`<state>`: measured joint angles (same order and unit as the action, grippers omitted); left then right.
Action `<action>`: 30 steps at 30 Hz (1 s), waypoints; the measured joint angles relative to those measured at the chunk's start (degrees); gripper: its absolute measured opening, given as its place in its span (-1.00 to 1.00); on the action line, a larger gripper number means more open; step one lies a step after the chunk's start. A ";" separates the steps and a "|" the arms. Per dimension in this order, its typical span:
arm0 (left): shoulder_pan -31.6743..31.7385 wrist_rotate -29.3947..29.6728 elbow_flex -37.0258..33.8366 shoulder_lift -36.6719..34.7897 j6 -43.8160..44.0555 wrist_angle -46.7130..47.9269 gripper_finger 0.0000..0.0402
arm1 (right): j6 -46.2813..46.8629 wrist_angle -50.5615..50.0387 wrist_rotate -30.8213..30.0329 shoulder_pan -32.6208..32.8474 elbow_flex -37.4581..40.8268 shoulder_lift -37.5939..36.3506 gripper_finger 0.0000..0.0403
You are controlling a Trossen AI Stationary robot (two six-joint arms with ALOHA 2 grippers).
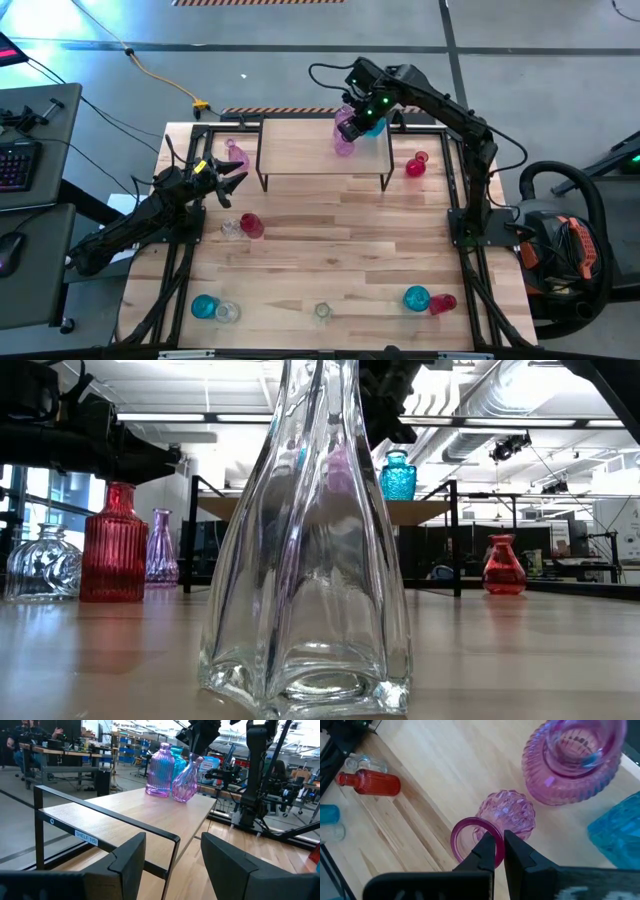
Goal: Sort vases onto shelf
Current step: Put the bottom violet vase on the shelf aligned with the other violet vase
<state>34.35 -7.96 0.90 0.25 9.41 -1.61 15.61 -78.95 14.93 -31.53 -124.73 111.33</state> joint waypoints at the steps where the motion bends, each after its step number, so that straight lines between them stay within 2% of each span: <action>1: 0.00 0.01 0.01 0.00 0.00 0.01 -0.08 | 0.35 0.14 0.03 0.01 0.00 0.00 -1.00; 30: -0.01 0.00 -0.01 0.00 0.00 0.01 -0.08 | 2.13 0.20 0.33 -0.94 -0.04 0.00 -1.00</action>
<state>34.34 -7.96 0.89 0.25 9.41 -1.60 17.74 -78.75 15.26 -32.48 -124.77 111.33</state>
